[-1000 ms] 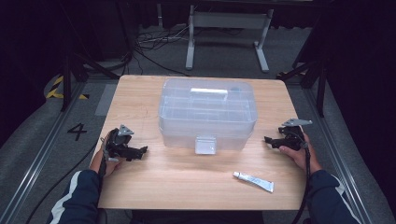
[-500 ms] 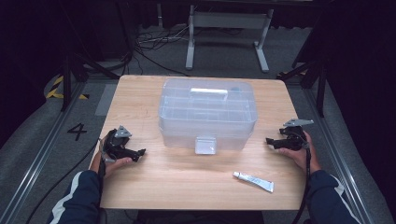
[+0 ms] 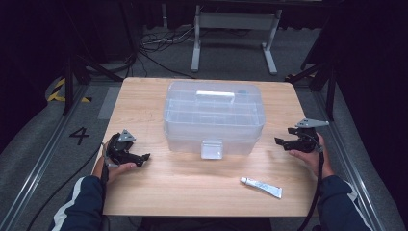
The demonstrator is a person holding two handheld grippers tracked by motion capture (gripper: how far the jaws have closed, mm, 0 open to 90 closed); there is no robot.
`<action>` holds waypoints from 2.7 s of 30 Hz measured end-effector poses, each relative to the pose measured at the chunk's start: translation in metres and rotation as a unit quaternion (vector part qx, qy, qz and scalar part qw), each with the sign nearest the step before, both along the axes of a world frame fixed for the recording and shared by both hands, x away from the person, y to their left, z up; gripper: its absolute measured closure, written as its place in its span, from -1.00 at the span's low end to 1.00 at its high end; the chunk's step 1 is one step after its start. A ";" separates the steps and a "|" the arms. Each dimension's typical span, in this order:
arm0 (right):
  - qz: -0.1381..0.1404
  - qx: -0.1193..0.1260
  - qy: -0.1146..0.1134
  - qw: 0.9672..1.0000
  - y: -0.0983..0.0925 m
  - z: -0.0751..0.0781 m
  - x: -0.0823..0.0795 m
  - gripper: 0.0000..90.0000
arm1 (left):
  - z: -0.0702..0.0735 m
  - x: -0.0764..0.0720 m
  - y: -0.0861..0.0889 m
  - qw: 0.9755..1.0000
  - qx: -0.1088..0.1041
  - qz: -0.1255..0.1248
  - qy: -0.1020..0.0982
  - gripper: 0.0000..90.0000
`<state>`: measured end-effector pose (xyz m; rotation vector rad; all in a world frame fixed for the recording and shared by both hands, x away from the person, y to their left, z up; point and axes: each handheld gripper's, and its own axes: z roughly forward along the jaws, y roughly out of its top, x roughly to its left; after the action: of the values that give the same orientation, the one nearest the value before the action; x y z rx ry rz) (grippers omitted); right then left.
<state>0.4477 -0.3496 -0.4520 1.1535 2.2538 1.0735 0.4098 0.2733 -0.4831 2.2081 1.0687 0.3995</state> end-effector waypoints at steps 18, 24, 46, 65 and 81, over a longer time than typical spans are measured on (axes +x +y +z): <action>0.027 -0.007 -0.019 0.999 0.006 0.016 -0.009 -0.43 | 0.000 0.000 0.000 1.000 -0.001 0.003 -0.001 -0.94; 0.053 -0.017 -0.012 0.998 0.009 0.015 -0.011 -0.35 | 0.000 0.000 0.000 1.000 -0.001 0.002 0.000 -0.94; 0.056 0.009 -0.072 0.996 0.021 0.055 -0.012 -0.28 | 0.000 -0.001 0.000 1.000 -0.001 0.003 -0.001 -0.94; 0.062 0.010 -0.104 0.993 0.032 0.091 -0.003 -0.25 | 0.000 -0.001 0.000 1.000 -0.001 0.003 -0.001 -0.94; 0.082 0.003 -0.129 0.988 0.057 0.121 0.009 -0.23 | 0.000 -0.001 0.000 1.000 -0.001 0.003 -0.001 -0.94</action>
<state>0.4570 -0.2924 -0.3314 0.7898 2.1691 1.2154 0.4093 0.2731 -0.4832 2.2032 1.0757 0.4027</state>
